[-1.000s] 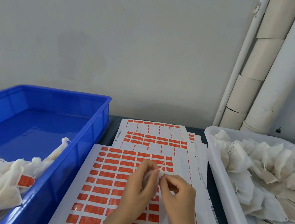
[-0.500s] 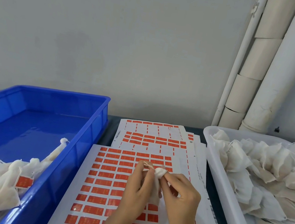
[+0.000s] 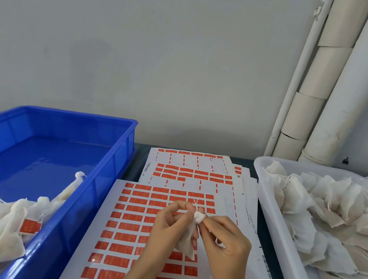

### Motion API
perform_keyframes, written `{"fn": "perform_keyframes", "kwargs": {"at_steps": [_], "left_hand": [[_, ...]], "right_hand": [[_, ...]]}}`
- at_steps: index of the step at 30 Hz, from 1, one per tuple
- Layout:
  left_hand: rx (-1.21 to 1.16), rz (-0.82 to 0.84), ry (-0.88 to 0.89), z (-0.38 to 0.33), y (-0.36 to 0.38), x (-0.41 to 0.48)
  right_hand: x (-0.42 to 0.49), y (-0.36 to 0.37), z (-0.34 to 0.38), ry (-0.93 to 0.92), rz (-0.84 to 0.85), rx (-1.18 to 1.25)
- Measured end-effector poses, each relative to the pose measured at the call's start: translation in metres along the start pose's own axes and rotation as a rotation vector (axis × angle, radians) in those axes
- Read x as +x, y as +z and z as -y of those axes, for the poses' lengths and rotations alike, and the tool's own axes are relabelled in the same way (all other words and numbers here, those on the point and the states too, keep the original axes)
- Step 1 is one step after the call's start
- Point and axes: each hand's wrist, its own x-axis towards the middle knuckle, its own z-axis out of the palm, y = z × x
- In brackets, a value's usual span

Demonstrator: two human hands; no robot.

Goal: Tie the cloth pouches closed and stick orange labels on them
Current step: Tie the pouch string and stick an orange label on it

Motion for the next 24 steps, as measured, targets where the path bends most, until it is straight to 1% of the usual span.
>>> {"fn": "perform_keyframes", "kwargs": {"at_steps": [7,13,19,24], "left_hand": [[0.063,-0.053,0.023,0.0002,-0.0027,0.0025],[0.192,-0.022,0.072,-0.0019,-0.0062,0.0028],[0.267,-0.051,0.093,0.0021,-0.0054,0.0041],[0.262,-0.102,0.097,0.0059,-0.0052,0.0046]], "right_hand": [[-0.0001,-0.0007,0.0019,-0.007,0.007,-0.018],[-0.0027,0.0002,0.0000,0.048,0.047,-0.088],[-0.0017,-0.0002,0.0033,0.200,0.105,-0.124],[-0.0001,0.0042,0.0084,0.352,0.123,-0.059]]}}
